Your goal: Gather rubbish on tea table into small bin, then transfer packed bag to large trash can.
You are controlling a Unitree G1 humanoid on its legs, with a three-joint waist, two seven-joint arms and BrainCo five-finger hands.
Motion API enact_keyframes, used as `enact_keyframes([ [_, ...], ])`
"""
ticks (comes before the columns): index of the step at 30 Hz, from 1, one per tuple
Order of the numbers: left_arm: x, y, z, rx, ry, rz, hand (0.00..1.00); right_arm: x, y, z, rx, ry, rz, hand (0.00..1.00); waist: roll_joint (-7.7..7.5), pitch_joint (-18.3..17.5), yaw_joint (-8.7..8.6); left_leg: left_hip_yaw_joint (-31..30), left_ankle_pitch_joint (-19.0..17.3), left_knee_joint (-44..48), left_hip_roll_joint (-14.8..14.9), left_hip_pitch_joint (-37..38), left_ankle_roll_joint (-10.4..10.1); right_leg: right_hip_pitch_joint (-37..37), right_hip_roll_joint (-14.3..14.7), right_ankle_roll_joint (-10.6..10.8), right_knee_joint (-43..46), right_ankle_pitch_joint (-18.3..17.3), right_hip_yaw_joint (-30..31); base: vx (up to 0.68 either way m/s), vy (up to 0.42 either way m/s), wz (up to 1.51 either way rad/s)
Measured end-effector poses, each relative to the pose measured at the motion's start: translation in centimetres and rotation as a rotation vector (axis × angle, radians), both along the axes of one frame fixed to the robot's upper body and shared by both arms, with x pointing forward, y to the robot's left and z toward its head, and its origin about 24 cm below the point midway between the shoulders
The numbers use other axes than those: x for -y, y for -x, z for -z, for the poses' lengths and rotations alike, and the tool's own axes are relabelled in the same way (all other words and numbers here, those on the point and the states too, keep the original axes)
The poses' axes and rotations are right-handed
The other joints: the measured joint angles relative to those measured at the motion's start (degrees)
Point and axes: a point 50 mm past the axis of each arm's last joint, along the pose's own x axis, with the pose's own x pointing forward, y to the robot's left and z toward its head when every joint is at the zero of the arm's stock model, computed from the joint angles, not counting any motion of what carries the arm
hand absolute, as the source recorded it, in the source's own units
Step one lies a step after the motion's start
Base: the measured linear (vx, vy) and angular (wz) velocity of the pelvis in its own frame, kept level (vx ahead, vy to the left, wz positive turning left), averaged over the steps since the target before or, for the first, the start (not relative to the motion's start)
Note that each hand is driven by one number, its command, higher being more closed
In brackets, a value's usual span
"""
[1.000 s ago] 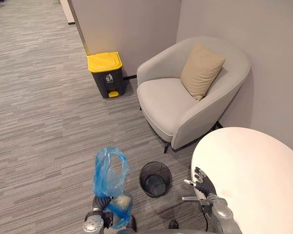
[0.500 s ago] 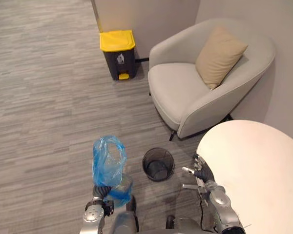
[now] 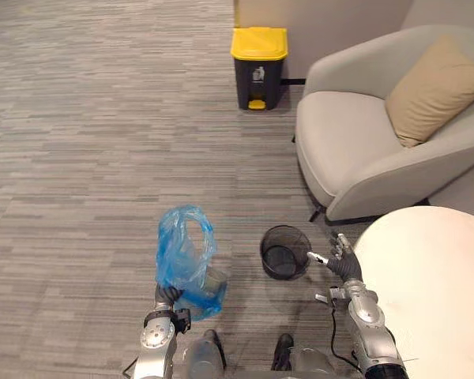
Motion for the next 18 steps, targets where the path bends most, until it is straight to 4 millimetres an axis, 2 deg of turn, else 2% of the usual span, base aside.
enact_keyframes([
  [3, -0.5, 0.8, 0.8, -0.051, -0.015, 0.002, 1.00, -0.2, 0.4, 1.2, -0.054, -0.009, 0.002, 0.00, -0.01, -0.1, 0.01, 0.0, 2.4, -4.7, -2.6, 2.7, 0.8, 3.1, -0.3, 1.4, -5.6, 3.5, 0.0, -0.02, 0.130, 0.13],
  [6, -1.1, 1.2, 1.3, -0.080, -0.036, 0.005, 1.00, 0.2, 0.7, 1.7, -0.081, -0.003, 0.016, 0.00, -0.08, -0.2, -0.16, -0.1, 4.0, -7.5, -4.0, 4.3, 1.3, 4.6, -0.6, 1.9, -8.3, 5.5, 0.0, -0.03, 0.103, 0.00],
  [10, -1.4, 1.6, 1.7, -0.106, -0.045, 0.007, 1.00, 0.8, 1.2, 2.5, -0.129, -0.008, 0.052, 0.00, -0.22, -0.4, -0.15, -1.2, 5.1, -9.3, -4.8, 4.5, 2.1, 4.7, -0.5, 1.6, -9.0, 6.3, -0.6, -0.05, 0.040, 0.08],
  [13, -1.7, 2.1, 1.9, -0.124, -0.051, 0.003, 1.00, 0.8, 1.6, 3.2, -0.166, -0.013, 0.055, 0.00, -0.56, -0.5, -0.20, -2.5, 6.6, -11.6, -4.8, 4.6, 2.4, 4.7, -0.1, 1.4, -9.6, 6.8, -1.8, -0.05, -0.003, 0.16],
  [18, -2.1, 2.3, 1.9, -0.126, -0.055, -0.013, 1.00, 0.7, 1.8, 3.5, -0.188, -0.018, 0.064, 0.00, -1.32, -0.5, 0.03, -4.6, 6.9, -11.9, -5.1, 3.3, 2.9, 4.3, -0.2, 1.9, -9.5, 6.4, -3.6, -0.05, 0.013, 0.20],
])
